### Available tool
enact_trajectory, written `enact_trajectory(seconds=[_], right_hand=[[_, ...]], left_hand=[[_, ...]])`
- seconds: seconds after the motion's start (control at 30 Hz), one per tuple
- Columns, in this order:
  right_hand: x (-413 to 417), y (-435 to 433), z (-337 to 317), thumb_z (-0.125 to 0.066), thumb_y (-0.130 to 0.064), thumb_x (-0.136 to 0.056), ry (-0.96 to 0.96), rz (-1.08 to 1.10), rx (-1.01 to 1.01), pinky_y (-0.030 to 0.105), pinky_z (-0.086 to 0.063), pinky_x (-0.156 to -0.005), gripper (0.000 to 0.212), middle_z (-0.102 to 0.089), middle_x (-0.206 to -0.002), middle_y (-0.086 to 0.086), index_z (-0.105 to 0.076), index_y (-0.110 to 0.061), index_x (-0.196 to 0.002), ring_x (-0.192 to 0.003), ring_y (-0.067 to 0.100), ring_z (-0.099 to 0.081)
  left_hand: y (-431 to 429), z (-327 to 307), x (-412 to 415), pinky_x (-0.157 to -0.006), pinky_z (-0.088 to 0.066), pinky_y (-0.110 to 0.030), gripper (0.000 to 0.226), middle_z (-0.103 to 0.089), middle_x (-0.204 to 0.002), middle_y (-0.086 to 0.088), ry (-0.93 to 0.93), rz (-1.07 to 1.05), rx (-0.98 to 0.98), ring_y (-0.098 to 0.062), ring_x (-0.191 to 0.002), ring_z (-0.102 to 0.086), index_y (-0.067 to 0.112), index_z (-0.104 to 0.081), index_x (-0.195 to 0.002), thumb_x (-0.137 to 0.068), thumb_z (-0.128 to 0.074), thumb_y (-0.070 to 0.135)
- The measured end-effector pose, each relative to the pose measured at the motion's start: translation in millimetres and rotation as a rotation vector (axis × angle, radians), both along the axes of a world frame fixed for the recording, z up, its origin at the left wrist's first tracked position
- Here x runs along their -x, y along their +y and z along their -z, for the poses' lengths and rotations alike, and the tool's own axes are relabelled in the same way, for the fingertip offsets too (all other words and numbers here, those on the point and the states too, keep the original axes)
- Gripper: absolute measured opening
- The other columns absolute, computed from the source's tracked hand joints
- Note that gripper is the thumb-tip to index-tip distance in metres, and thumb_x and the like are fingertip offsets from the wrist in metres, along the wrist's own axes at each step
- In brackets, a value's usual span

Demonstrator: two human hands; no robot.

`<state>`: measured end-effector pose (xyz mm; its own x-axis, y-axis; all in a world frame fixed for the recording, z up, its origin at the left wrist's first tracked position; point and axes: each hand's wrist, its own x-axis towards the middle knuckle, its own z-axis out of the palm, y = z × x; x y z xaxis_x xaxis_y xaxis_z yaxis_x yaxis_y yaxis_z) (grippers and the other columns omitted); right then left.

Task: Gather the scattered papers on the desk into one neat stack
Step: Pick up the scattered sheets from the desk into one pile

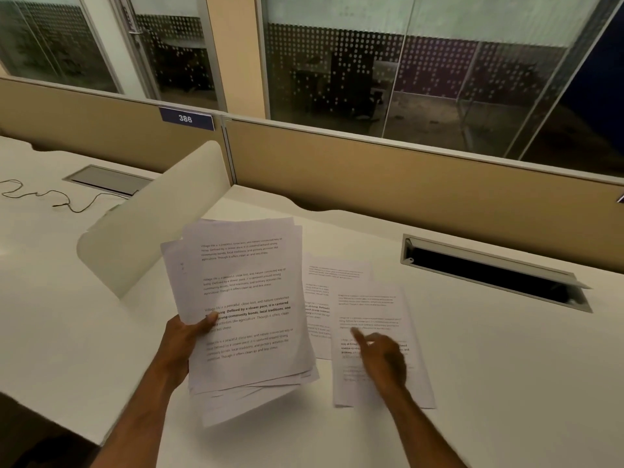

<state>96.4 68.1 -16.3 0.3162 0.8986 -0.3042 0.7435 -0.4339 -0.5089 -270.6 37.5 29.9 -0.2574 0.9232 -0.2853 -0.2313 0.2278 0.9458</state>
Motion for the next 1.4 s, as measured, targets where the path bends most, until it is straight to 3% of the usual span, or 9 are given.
enact_trajectory(seconds=[0.17, 0.37, 0.47, 0.6, 0.7, 0.9, 1.0, 1.23, 1.4], right_hand=[[-53.4, 11.3, 3.3, -0.069, -0.048, -0.084, -0.200, 0.229, 0.206, 0.050, -0.044, -0.100, 0.066, -0.046, -0.133, 0.018, -0.048, -0.009, -0.132, -0.123, 0.036, -0.046], [-73.3, 24.2, -3.5, -0.083, -0.018, -0.075, 0.170, 0.343, 0.244, 0.046, -0.052, -0.096, 0.054, -0.068, -0.117, 0.020, -0.061, -0.001, -0.122, -0.106, 0.037, -0.065], [-72.9, 36.4, -13.2, -0.082, -0.012, -0.079, 0.486, 0.323, 0.030, 0.045, -0.061, -0.081, 0.023, -0.075, -0.101, 0.021, -0.072, -0.001, -0.097, -0.086, 0.033, -0.073], [-49.7, 59.7, -25.8, -0.083, -0.009, -0.078, 0.785, 0.328, -0.086, 0.037, -0.063, -0.068, 0.027, -0.077, -0.097, 0.016, -0.071, -0.002, -0.101, -0.077, 0.028, -0.075], [-21.8, 79.4, -18.8, -0.085, -0.015, -0.077, 0.667, 0.356, -0.064, 0.049, -0.061, -0.086, 0.032, -0.074, -0.106, 0.020, -0.069, -0.001, -0.101, -0.090, 0.037, -0.073], [28.1, 88.3, 5.3, -0.085, -0.035, -0.075, -0.009, 0.289, 0.144, 0.048, -0.053, -0.094, 0.072, -0.049, -0.133, 0.021, -0.050, -0.003, -0.128, -0.122, 0.038, -0.050], [40.5, 91.2, 5.7, -0.086, -0.033, -0.073, -0.046, 0.277, 0.192, 0.050, -0.048, -0.097, 0.081, -0.044, -0.135, 0.020, -0.038, -0.008, -0.134, -0.123, 0.037, -0.048], [25.3, 102.0, 11.4, -0.086, -0.013, -0.069, 0.251, 0.364, 0.251, 0.045, -0.054, -0.095, 0.052, -0.068, -0.099, 0.016, -0.063, 0.000, -0.115, -0.093, 0.034, -0.065], [16.0, 96.5, -26.2, -0.076, 0.003, -0.081, 0.665, 0.219, -0.126, 0.049, -0.055, -0.097, 0.047, -0.071, -0.120, 0.019, -0.065, -0.002, -0.126, -0.105, 0.036, -0.069]], left_hand=[[-0.6, 3.8, 7.6, -0.063, -0.065, -0.045, 0.034, -0.081, -0.100, -0.014, -0.010, -0.004, 0.007, -0.036, -0.084, -0.079, 0.011, -0.069, -0.114, -0.080, -0.075, 0.017], [1.0, 4.2, 14.7, -0.060, -0.065, -0.044, 0.037, -0.081, -0.098, -0.014, -0.022, -0.004, 0.011, -0.036, -0.081, -0.079, 0.012, -0.069, -0.112, -0.076, -0.075, 0.018], [3.6, 4.2, 20.8, -0.060, -0.064, -0.044, 0.036, -0.081, -0.098, -0.015, -0.024, -0.002, 0.015, -0.036, -0.081, -0.079, 0.011, -0.069, -0.112, -0.077, -0.075, 0.017], [9.1, 4.5, 27.9, -0.061, -0.065, -0.045, 0.035, -0.081, -0.099, -0.015, -0.014, -0.006, 0.020, -0.037, -0.082, -0.079, 0.011, -0.069, -0.113, -0.079, -0.075, 0.017], [12.6, 6.4, 34.2, -0.061, -0.064, -0.043, 0.036, -0.081, -0.099, -0.016, -0.017, -0.007, 0.025, -0.037, -0.082, -0.079, 0.010, -0.069, -0.112, -0.078, -0.076, 0.017], [16.7, 12.5, 46.9, -0.064, -0.065, -0.045, 0.040, -0.080, -0.103, -0.018, -0.017, -0.015, 0.036, -0.039, -0.086, -0.078, 0.008, -0.068, -0.116, -0.078, -0.076, 0.018], [19.5, 18.0, 50.8, -0.066, -0.065, -0.045, 0.037, -0.080, -0.104, -0.016, -0.012, -0.009, 0.045, -0.039, -0.089, -0.078, 0.009, -0.068, -0.118, -0.082, -0.075, 0.015], [24.8, 22.8, 54.6, -0.063, -0.064, -0.046, 0.042, -0.080, -0.103, -0.017, -0.027, 0.004, 0.056, -0.040, -0.086, -0.078, 0.009, -0.068, -0.116, -0.077, -0.077, 0.018], [26.4, 20.4, 59.1, -0.062, -0.064, -0.044, 0.040, -0.080, -0.101, -0.017, -0.041, 0.002, 0.057, -0.039, -0.085, -0.078, 0.008, -0.070, -0.113, -0.075, -0.079, 0.016]])
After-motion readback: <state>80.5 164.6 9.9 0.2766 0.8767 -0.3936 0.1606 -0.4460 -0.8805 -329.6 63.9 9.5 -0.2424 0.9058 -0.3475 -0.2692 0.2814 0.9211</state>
